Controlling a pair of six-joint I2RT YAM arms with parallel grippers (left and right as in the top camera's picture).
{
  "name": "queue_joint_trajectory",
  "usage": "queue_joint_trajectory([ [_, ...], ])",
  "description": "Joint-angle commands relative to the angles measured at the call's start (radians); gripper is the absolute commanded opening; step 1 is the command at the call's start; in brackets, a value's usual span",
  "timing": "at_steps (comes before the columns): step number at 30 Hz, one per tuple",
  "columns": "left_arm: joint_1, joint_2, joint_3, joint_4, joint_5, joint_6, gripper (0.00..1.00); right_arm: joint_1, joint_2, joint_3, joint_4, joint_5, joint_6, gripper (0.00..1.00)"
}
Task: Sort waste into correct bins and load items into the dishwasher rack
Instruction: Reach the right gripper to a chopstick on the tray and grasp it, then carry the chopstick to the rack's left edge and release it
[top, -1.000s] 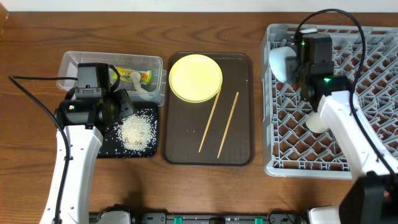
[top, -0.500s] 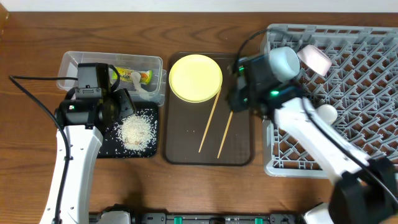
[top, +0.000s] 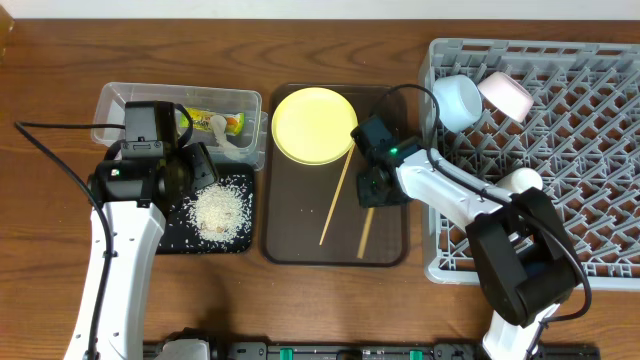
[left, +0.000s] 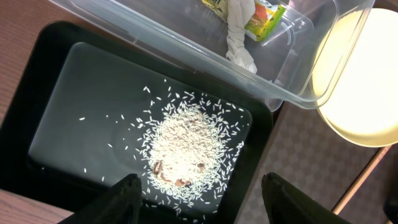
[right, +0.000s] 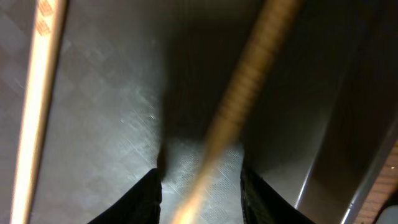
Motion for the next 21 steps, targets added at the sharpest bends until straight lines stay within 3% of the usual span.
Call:
queue_joint_trajectory([
  [1, 0.005, 0.001, -0.004, -0.002, -0.005, -0.006, 0.64, 0.019, 0.040, -0.002, -0.010, 0.020, 0.045, 0.37],
  [3, 0.005, 0.001, -0.004, -0.002, -0.005, -0.006, 0.64, 0.019, 0.041, -0.002, -0.010, 0.019, 0.045, 0.29],
  [5, 0.005, 0.001, -0.004, -0.002, -0.005, -0.006, 0.65, 0.018, 0.037, -0.002, -0.010, 0.020, 0.045, 0.15],
  [11, 0.005, 0.001, -0.004, -0.002, -0.005, -0.006, 0.65, 0.010, 0.010, 0.018, -0.010, 0.024, 0.048, 0.01],
  [21, 0.005, 0.001, -0.004, -0.002, -0.005, -0.006, 0.65, -0.072, -0.206, 0.089, -0.044, 0.027, -0.056, 0.01],
])
